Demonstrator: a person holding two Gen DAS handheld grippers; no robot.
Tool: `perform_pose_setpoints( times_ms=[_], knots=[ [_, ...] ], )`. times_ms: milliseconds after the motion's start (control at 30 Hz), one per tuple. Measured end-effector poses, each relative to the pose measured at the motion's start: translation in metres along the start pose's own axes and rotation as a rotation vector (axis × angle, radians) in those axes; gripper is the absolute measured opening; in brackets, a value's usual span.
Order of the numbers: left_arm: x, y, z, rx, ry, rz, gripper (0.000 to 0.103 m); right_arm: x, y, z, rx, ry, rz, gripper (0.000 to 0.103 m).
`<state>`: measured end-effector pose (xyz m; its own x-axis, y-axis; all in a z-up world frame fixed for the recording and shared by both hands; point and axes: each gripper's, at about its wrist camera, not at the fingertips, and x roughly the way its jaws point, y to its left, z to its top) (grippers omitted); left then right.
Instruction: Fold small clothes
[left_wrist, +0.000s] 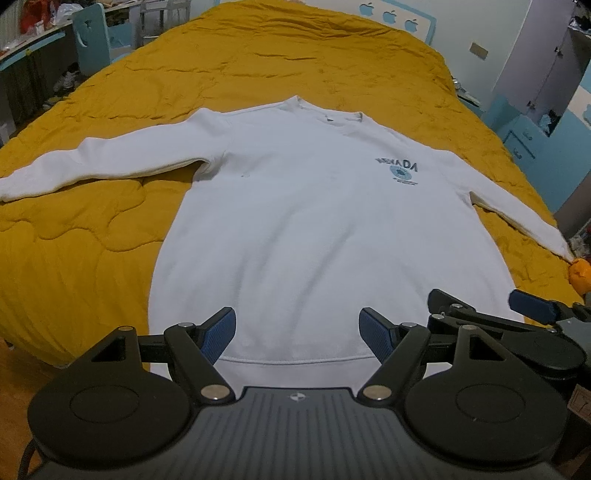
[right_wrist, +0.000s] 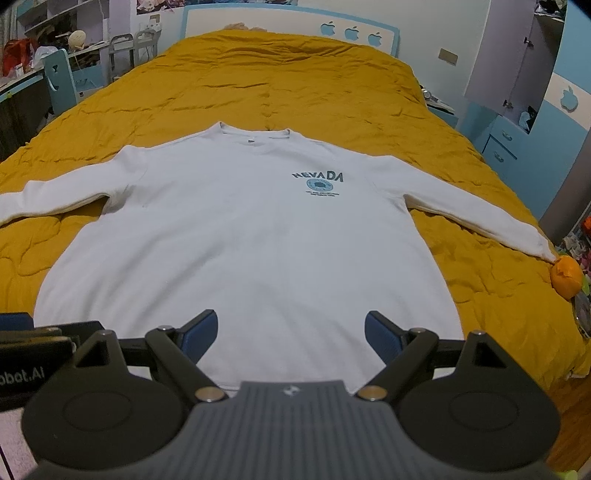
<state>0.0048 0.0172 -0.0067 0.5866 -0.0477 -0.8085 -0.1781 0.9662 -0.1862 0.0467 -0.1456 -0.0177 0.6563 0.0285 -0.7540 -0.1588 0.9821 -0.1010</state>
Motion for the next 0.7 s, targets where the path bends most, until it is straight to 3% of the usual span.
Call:
perform_pose_setpoints(
  times_ms=[67,300,367,500,700],
  knots=[
    [-0.001,0.010,0.003,-0.027,-0.009,-0.056,0.089,0.001,-0.003,0.003,0.026,0.006,0.031,0.083],
    [-0.015,0.092,0.012,-0.355,-0.152,-0.321,0.089,0.002,-0.002,0.021,0.092,-0.032,0.190,0.083],
    [-0.017,0.118,0.017,-0.418,-0.182,-0.314,0.089,0.006,0.008,0.035,0.068,-0.031,0.228,0.083],
    [-0.019,0.167,0.019,-0.521,-0.296,-0.280,0.087,0.014,0.035,0.055,-0.016,-0.060,0.400,0.083],
    [-0.013,0.252,0.025,-0.655,-0.486,-0.114,0.085,0.037,0.074,0.073,0.005,-0.177,0.577,0.083]
  ],
)
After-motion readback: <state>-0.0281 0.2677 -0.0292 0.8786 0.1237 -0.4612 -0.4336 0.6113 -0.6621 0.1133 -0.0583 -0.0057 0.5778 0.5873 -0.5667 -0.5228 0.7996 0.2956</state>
